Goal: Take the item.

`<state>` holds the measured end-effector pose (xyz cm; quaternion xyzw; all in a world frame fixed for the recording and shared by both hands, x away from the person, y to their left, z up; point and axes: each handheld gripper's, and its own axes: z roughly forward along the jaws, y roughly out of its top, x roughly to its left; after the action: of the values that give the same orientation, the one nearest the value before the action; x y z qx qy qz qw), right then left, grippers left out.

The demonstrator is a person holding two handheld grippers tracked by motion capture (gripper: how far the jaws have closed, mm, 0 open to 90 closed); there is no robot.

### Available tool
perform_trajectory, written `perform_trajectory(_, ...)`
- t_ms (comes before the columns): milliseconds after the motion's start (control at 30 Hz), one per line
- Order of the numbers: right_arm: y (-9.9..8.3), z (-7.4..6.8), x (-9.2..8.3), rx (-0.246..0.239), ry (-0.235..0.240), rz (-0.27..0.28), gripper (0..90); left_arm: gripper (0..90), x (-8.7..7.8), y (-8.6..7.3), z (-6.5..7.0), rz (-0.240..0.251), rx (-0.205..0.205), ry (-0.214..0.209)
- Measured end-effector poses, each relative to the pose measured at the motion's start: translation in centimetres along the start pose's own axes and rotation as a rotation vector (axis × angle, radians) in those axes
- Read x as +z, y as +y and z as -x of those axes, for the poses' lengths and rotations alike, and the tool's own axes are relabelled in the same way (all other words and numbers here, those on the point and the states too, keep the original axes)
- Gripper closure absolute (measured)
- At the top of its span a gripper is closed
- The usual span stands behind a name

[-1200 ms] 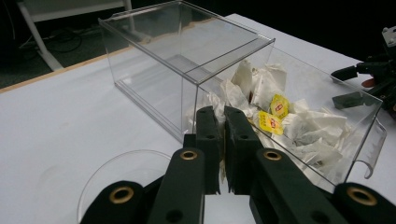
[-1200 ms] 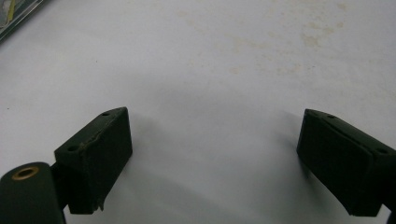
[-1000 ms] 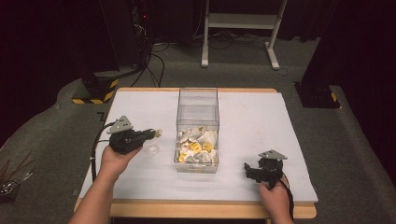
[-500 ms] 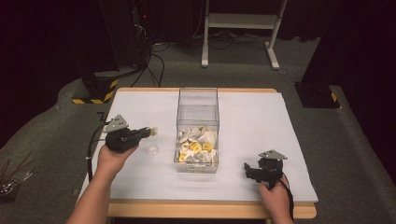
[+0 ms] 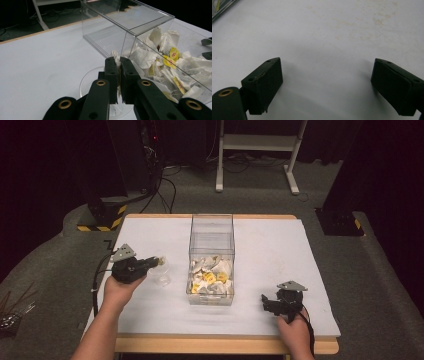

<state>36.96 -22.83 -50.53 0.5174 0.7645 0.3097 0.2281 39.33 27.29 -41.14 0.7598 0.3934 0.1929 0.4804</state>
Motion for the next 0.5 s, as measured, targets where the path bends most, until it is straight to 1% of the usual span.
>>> perform_trajectory(33,0.0,0.0,0.0,0.0,0.0,0.0,10.3,85.7,0.16,-0.13,-0.02,-0.003,-0.009,0.0)
perform_trajectory(100,0.0,0.0,0.0,0.0,0.0,0.0,10.4,85.6,0.3,-0.23,-0.04,-0.009,-0.011,0.0)
perform_trajectory(133,0.0,0.0,0.0,0.0,0.0,0.0,10.4,85.6,0.43,-0.31,-0.1,-0.014,-0.004,0.001)
perform_trajectory(167,0.0,0.0,0.0,0.0,0.0,0.0,10.3,85.5,0.7,-0.48,-0.09,-0.032,-0.006,0.003)
perform_trajectory(200,0.0,0.0,0.0,0.0,0.0,0.0,10.4,85.4,0.8,-0.54,-0.06,-0.037,-0.008,0.004)
perform_trajectory(267,0.0,0.0,0.0,0.0,0.0,0.0,10.4,85.2,0.99,-0.58,-0.12,-0.048,0.003,0.002)
perform_trajectory(333,0.0,0.0,-0.01,0.0,0.0,0.0,10.4,84.9,1.11,-0.59,-0.04,-0.049,-0.003,0.0)
perform_trajectory(433,0.0,-0.01,-0.01,0.0,0.0,0.0,10.4,83.4,1.15,-0.58,-0.06,-0.052,0.001,0.007)
perform_trajectory(467,0.0,-0.01,-0.01,0.0,0.0,0.0,10.4,78.8,1.14,-0.59,-0.04,-0.052,-0.007,0.01)
perform_trajectory(500,0.0,-0.01,-0.01,-0.001,0.0,0.0,10.4,76.5,1.1,-0.58,-0.06,-0.051,0.001,0.017)
